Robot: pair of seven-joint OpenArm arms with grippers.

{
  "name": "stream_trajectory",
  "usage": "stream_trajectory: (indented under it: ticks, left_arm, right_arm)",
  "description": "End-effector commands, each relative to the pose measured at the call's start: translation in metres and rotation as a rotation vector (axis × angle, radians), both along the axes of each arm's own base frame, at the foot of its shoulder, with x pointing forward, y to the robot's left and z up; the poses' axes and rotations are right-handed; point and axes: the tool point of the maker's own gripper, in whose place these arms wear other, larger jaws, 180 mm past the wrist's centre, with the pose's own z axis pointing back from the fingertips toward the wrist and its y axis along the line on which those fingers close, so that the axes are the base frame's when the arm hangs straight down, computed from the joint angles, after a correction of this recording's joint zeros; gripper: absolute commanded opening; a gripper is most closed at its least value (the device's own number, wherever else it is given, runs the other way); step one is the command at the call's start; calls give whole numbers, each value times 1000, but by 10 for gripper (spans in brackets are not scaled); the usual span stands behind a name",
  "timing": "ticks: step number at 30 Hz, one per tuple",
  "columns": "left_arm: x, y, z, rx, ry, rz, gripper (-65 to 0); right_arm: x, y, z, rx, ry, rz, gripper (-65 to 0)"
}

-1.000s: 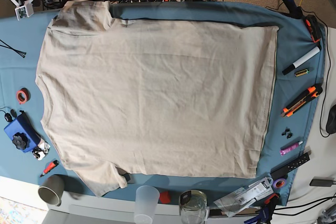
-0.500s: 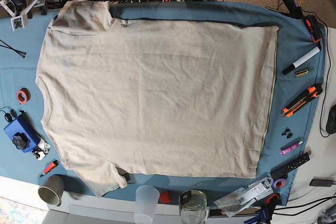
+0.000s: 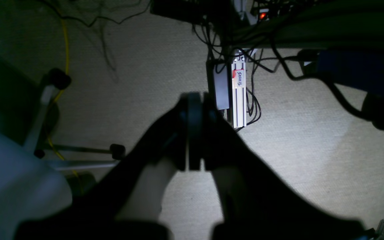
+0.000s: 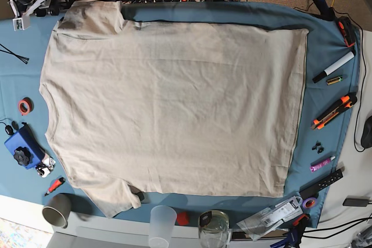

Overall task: Fold the T-shirt properly
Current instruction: 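Move the right gripper down to the beige shirt's shoulder corner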

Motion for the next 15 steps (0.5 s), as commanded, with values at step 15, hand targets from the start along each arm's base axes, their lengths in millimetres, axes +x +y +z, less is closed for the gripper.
stream_trajectory:
  ticks: [15]
  left_arm:
    - [5, 1, 6, 7, -12, -14, -650]
  right_arm:
    - [8, 42, -25, 99, 37, 111, -365]
